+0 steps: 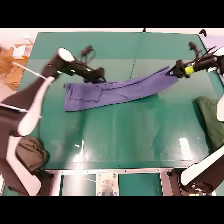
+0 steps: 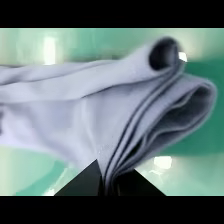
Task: Fold the shirts.
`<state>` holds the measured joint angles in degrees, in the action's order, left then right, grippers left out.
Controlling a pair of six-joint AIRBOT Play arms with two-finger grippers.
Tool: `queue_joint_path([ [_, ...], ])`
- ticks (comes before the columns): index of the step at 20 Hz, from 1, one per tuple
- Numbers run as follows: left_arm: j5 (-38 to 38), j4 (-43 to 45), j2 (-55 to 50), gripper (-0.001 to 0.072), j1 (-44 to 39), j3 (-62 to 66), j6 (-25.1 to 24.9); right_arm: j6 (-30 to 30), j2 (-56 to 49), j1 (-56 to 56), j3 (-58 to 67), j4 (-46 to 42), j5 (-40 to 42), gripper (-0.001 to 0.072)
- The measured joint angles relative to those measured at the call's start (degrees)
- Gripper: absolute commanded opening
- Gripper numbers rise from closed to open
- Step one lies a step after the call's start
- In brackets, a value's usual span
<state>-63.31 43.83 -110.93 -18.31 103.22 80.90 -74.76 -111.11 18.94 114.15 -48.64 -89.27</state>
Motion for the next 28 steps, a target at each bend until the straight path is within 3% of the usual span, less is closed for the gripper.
queue_joint_path([
  [9, 9.55, -13.75, -18.56, 0.0025, -12.52, 13.57, -0.17, -0.79, 14.21, -0.63, 0.94, 0.09, -5.03, 0.0018],
  [16, 6.03, -23.28, -21.42, 0.0025, -15.34, 15.02, -0.35, -1.46, 16.65, -4.5, 0.79, 0.22, -6.01, 0.0018],
  [22, -6.03, -39.26, -16.35, 0.0024, -4.39, 15.15, -2.89, -3.93, 16.94, -12.66, 0.74, 0.09, -5.68, 0.0018],
  [28, -16.04, -41.83, -1.81, 0.0025, 14.4, 15.17, -4.57, -6.82, 14.99, -28.22, -1.81, 0.02, 5.92, 0.0019],
])
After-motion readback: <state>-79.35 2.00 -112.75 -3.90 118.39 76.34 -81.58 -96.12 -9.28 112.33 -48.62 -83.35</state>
